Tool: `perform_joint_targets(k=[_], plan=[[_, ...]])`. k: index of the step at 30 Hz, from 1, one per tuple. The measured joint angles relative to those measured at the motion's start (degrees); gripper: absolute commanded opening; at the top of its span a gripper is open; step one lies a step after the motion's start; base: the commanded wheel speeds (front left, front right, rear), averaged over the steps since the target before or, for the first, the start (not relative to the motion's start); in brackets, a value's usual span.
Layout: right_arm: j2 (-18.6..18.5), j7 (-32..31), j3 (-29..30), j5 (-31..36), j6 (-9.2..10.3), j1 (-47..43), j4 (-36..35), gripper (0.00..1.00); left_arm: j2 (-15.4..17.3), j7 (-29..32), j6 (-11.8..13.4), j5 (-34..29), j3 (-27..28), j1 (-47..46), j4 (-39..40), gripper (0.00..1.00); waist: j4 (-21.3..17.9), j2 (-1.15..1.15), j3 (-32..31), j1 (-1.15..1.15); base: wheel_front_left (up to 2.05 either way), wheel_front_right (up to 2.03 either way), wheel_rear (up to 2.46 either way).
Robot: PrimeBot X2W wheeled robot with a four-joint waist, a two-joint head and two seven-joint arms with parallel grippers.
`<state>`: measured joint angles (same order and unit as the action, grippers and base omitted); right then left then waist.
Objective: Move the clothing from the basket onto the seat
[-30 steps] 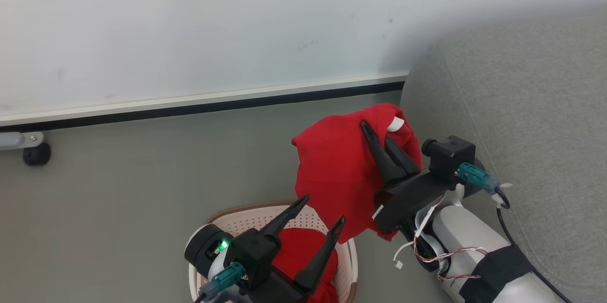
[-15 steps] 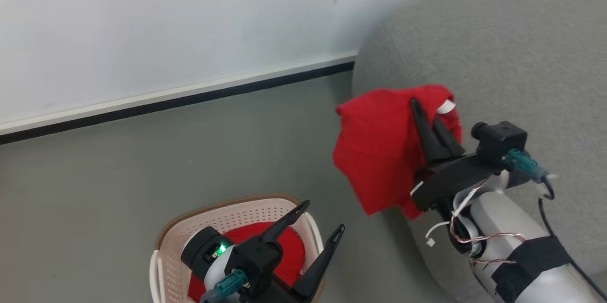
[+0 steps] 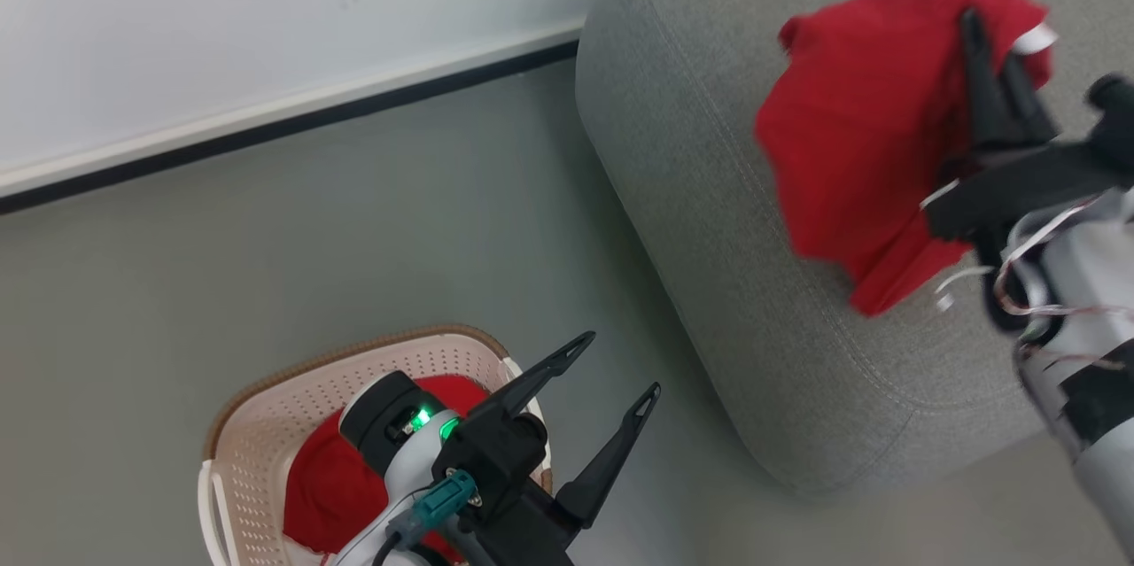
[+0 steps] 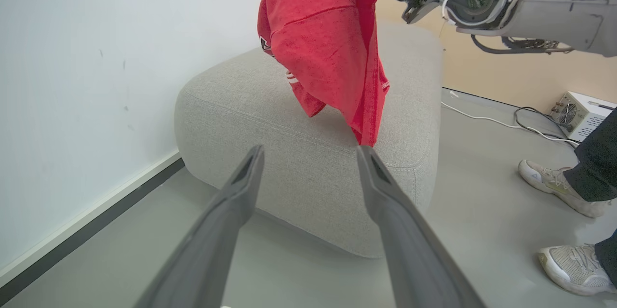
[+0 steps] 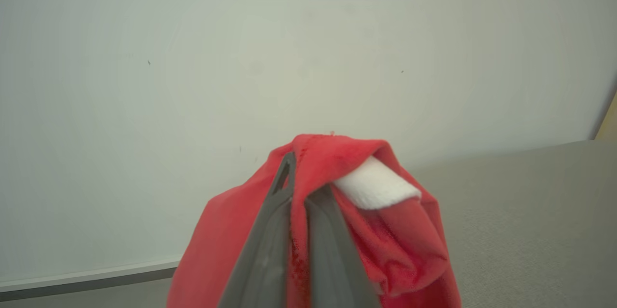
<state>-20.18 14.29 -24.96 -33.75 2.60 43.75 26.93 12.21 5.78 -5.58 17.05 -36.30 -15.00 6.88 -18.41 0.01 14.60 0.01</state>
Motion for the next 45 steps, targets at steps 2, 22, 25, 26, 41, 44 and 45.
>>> perform_joint_targets(k=[2, 22, 25, 26, 41, 44, 45], plan=[[-1.5, 0.0, 1.1, 0.4, 0.35, 2.0, 0.7, 0.0, 0.0, 0.2, 0.0, 0.0, -0.2, -0.7, 0.5, 1.0, -0.4, 0.0, 1.1, 0.0, 0.0, 0.0, 0.0], [-8.4, 0.4, 11.5, -1.8, 1.52, 13.5, 12.6, 0.0, 1.2, 3.2, -1.0, -0.6, -2.6, -8.7, 4.7, 1.0, 1.6, 0.0, 12.4, 0.0, 0.0, 0.0, 0.0], [-8.4, 0.4, 12.7, -2.8, 1.77, 13.5, 15.8, 0.0, 1.4, 3.5, -1.0, -0.7, -2.8, -9.7, 5.0, 1.0, 2.3, 0.0, 14.2, 0.0, 0.0, 0.0, 0.0], [-8.4, 0.4, 12.8, -3.1, 1.76, 13.5, 16.5, 0.0, 1.6, 3.8, -1.0, -0.7, -3.0, -9.9, 5.0, 1.0, 2.6, 0.0, 14.7, 0.0, 0.0, 0.0, 0.0], [-2.1, 0.4, 12.4, -5.6, 0.87, 13.3, 26.3, 1.0, 4.0, 3.7, -1.5, -0.6, -3.5, -12.0, 3.9, 1.0, 3.4, 0.0, 18.6, -0.01, 0.0, 0.0, 0.0], [-1.6, 0.4, 12.4, -5.6, 0.68, 13.0, 27.2, 1.0, 4.0, 3.2, -1.5, -0.4, -3.6, -12.0, 3.0, 1.0, 3.1, 0.0, 17.9, -0.01, 0.0, 0.0, 0.0], [-1.5, 0.4, 12.4, -5.6, 0.45, 12.9, 27.3, 1.0, 4.0, 3.1, -1.5, -0.2, -3.6, -12.0, 2.7, 1.0, 3.0, 0.0, 17.6, -0.01, 0.0, 0.0, 0.0]])
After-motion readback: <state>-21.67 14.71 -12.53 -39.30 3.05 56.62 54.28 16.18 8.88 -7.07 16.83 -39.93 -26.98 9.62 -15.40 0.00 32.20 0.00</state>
